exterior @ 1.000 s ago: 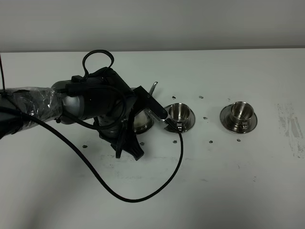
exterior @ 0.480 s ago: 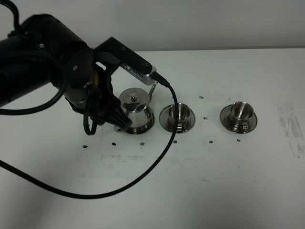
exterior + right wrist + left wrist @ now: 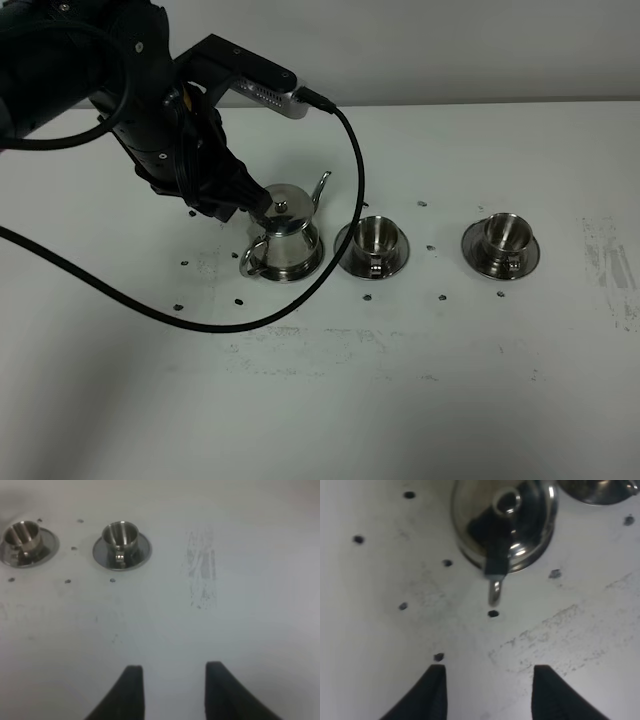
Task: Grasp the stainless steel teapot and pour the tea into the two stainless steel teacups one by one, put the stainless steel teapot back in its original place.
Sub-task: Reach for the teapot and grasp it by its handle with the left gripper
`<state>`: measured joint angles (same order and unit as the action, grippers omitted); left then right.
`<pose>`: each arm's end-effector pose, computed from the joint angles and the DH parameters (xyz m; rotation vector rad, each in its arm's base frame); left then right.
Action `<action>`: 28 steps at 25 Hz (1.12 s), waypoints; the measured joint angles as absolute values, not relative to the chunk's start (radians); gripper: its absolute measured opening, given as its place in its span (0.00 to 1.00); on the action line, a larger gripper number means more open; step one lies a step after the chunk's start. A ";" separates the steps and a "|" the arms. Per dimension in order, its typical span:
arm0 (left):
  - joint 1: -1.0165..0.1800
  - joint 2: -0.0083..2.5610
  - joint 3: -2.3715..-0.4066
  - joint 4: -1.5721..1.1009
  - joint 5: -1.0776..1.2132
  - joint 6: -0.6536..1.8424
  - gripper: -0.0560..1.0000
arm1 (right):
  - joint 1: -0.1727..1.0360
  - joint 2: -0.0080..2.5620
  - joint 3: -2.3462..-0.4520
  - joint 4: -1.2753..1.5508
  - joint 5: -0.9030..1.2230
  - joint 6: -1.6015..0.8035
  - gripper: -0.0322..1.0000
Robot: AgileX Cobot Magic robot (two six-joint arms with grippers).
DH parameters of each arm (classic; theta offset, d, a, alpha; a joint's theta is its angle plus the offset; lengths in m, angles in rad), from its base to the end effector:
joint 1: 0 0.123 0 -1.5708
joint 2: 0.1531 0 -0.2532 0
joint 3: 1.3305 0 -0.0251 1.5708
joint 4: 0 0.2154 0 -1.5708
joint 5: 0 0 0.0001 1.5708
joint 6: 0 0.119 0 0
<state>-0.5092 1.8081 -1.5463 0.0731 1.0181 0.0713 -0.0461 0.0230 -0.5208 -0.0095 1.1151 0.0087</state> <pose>0.3151 -0.1674 0.2341 0.8241 2.6317 -0.0209 0.0190 -0.0019 0.2470 0.0583 2.1002 -0.0340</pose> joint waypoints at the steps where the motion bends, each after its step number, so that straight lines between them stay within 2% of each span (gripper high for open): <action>1: -0.505 1.819 -1.546 0.057 1.011 0.087 0.44 | -0.046 0.023 -0.521 -0.009 1.115 0.009 0.34; 8: -0.487 1.866 -1.546 0.031 0.990 0.113 0.49 | -0.046 0.023 -0.521 -0.009 1.115 0.009 0.34; 19: -0.482 1.972 -1.551 0.025 0.844 0.114 0.50 | -0.046 0.023 -0.521 -0.009 1.115 0.009 0.34; 28: -0.487 1.996 -1.552 0.021 0.855 0.116 0.50 | -0.046 0.023 -0.521 -0.009 1.115 0.009 0.34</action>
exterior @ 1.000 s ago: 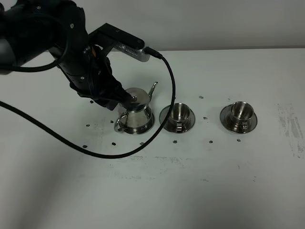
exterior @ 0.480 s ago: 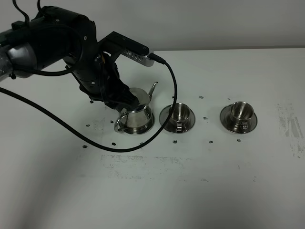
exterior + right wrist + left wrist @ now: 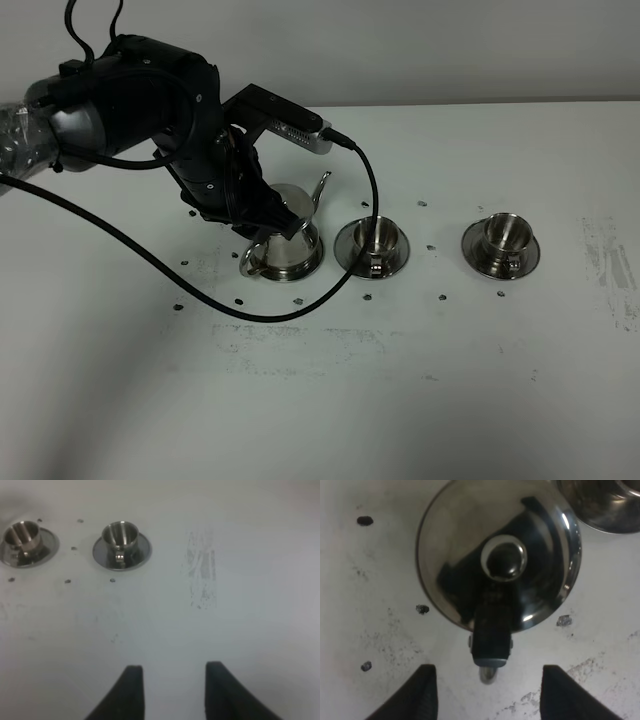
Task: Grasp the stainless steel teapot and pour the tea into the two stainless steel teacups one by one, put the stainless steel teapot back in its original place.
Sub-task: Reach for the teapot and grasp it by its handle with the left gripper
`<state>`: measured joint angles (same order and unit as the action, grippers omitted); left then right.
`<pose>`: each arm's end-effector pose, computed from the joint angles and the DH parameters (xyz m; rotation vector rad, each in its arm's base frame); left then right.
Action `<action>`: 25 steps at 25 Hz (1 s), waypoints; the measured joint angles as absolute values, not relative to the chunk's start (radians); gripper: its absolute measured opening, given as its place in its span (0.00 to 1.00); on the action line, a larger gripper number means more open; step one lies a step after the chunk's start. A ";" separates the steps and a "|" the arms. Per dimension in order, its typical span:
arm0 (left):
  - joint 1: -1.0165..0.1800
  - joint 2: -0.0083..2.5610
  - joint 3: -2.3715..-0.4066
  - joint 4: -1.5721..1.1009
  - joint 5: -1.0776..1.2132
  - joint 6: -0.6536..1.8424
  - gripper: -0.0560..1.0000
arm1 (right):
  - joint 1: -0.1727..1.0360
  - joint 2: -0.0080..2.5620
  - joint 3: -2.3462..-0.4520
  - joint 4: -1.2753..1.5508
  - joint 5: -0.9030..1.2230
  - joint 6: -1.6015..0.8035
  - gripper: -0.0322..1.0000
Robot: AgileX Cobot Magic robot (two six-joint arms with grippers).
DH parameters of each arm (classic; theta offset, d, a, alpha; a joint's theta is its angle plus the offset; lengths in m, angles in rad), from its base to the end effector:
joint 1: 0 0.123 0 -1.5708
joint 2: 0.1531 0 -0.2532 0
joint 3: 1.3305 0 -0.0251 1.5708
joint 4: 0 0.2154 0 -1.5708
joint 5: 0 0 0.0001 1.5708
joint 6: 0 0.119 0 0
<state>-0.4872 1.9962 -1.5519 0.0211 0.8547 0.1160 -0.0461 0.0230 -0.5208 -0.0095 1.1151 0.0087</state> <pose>0.3462 -0.1813 0.1718 0.8417 2.6544 -0.0680 0.0190 -0.0019 0.2470 0.0583 2.1002 -0.0340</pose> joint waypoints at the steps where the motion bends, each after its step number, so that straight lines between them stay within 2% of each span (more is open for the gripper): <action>1: -0.488 1.996 -1.552 0.021 0.855 0.116 0.50 | -0.046 0.023 -0.521 -0.009 1.115 0.009 0.34; 25: -0.506 2.069 -1.552 0.072 0.817 0.080 0.50 | -0.046 0.023 -0.521 -0.009 1.115 0.009 0.34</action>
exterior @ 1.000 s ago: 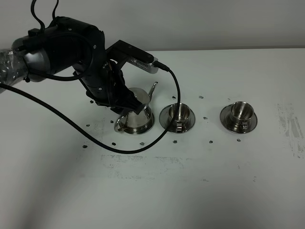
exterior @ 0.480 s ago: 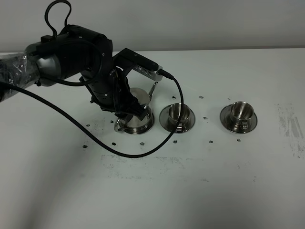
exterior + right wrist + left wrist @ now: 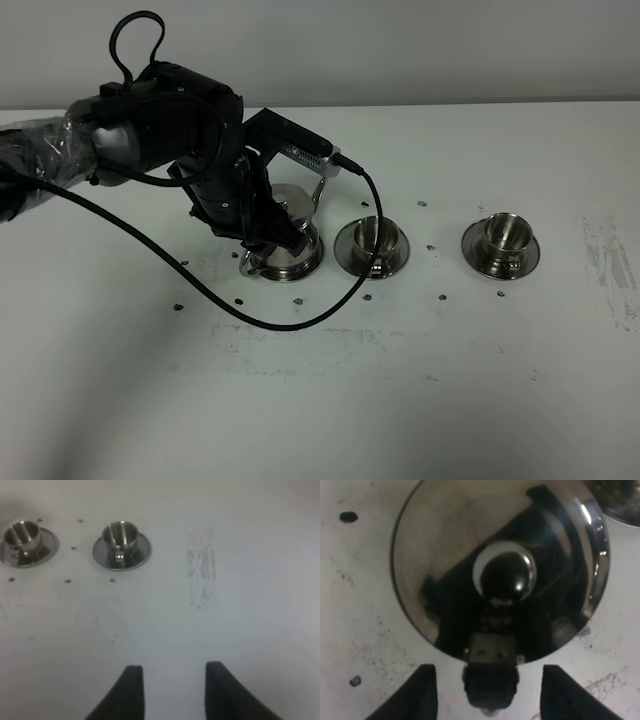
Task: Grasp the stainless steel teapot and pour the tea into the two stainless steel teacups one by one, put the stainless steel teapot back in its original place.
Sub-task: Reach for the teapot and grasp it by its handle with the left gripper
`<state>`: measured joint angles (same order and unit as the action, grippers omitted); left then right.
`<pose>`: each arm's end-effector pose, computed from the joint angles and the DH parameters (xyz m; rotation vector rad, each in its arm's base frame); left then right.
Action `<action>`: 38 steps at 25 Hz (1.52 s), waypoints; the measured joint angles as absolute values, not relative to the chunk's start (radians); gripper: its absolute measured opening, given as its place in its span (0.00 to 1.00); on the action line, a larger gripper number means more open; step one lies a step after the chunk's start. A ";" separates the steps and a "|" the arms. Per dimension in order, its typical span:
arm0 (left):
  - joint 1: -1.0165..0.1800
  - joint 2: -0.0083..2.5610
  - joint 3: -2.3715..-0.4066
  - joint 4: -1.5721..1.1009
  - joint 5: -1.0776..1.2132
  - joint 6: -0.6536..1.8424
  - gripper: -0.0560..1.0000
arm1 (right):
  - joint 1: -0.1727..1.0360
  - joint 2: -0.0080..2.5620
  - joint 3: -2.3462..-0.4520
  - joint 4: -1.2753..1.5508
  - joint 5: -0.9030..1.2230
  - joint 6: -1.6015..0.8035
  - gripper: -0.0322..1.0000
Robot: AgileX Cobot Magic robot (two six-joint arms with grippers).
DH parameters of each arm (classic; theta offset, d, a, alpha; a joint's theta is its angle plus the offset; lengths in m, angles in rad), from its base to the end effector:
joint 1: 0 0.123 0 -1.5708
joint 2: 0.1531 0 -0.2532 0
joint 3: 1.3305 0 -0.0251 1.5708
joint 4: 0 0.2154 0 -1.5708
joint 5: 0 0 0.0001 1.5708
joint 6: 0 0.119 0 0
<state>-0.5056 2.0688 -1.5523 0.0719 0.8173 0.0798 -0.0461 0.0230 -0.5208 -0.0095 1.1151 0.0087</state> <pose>0.3509 -0.1871 0.1449 0.8660 2.6755 -0.0140 0.0190 -0.0019 0.2470 0.0583 2.1002 -0.0340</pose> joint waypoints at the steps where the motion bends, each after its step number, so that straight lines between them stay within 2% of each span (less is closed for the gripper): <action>1: -0.506 2.069 -1.552 0.072 0.811 0.076 0.50 | -0.046 0.023 -0.521 -0.009 1.115 0.009 0.34; 29: -0.510 2.113 -1.552 0.053 0.772 0.063 0.49 | -0.046 0.023 -0.521 -0.009 1.115 0.009 0.34; 33: -0.510 2.117 -1.552 0.053 0.772 0.045 0.42 | -0.046 0.023 -0.521 -0.009 1.115 0.009 0.34; 36: -0.510 2.117 -1.552 0.052 0.769 0.043 0.24 | -0.046 0.023 -0.521 -0.009 1.115 0.009 0.34; 38: -0.510 2.117 -1.552 0.051 0.765 0.046 0.25 | -0.046 0.023 -0.521 -0.009 1.115 0.009 0.34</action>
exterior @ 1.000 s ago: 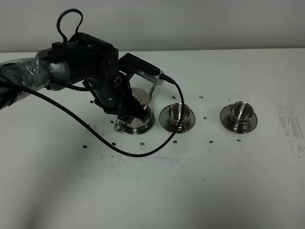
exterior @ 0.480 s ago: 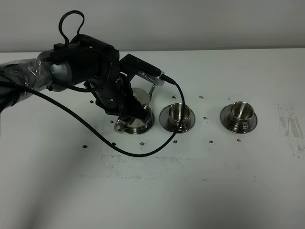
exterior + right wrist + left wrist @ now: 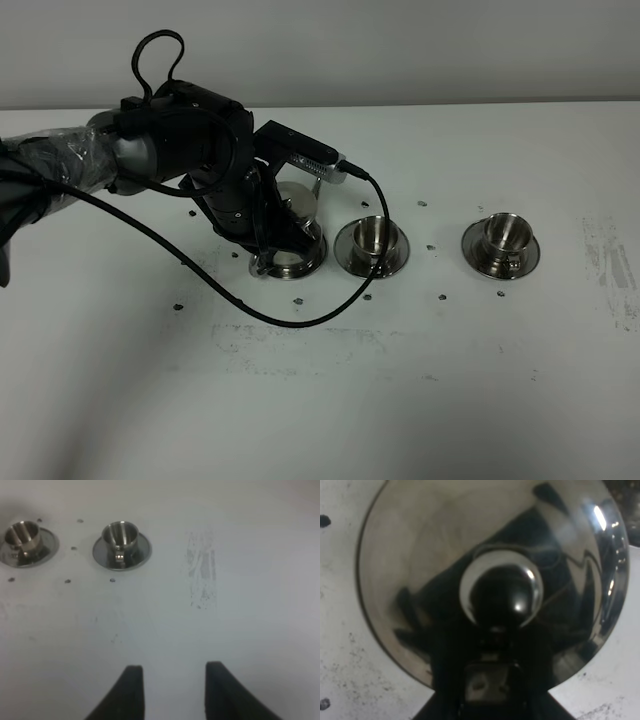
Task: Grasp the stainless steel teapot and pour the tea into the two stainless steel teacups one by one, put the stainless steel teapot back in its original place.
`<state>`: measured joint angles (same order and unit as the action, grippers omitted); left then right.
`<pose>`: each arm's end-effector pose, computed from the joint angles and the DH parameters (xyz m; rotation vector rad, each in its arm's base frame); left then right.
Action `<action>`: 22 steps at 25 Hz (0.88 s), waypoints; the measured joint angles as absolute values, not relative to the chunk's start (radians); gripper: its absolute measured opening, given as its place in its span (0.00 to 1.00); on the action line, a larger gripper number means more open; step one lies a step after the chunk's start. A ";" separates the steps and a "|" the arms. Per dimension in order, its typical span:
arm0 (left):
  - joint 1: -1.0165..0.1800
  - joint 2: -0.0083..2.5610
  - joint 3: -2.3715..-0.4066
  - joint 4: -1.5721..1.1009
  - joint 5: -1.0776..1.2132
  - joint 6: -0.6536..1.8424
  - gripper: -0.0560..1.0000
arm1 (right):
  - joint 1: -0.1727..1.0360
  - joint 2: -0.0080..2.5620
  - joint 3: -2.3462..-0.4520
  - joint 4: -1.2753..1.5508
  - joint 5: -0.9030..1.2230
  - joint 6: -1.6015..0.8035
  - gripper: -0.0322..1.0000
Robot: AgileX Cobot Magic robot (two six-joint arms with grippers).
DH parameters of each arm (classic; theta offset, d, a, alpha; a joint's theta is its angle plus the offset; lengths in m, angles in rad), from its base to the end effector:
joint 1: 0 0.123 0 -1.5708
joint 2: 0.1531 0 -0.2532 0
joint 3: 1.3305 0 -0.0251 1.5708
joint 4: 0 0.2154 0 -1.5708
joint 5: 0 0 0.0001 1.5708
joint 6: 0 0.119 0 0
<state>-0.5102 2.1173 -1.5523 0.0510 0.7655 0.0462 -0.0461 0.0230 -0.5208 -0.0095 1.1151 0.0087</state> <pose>0.3547 -0.1937 0.1274 0.8143 2.6927 -0.0502 0.0190 -0.0019 0.2470 0.0583 2.1002 -0.0340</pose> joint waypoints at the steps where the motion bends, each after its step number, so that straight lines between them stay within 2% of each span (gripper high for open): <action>1: -0.510 2.117 -1.552 0.051 0.765 0.052 0.25 | -0.046 0.023 -0.521 -0.009 1.115 0.009 0.34; 22: -0.510 1.990 -1.552 0.053 0.856 0.133 0.24 | -0.046 0.023 -0.521 -0.009 1.115 0.008 0.34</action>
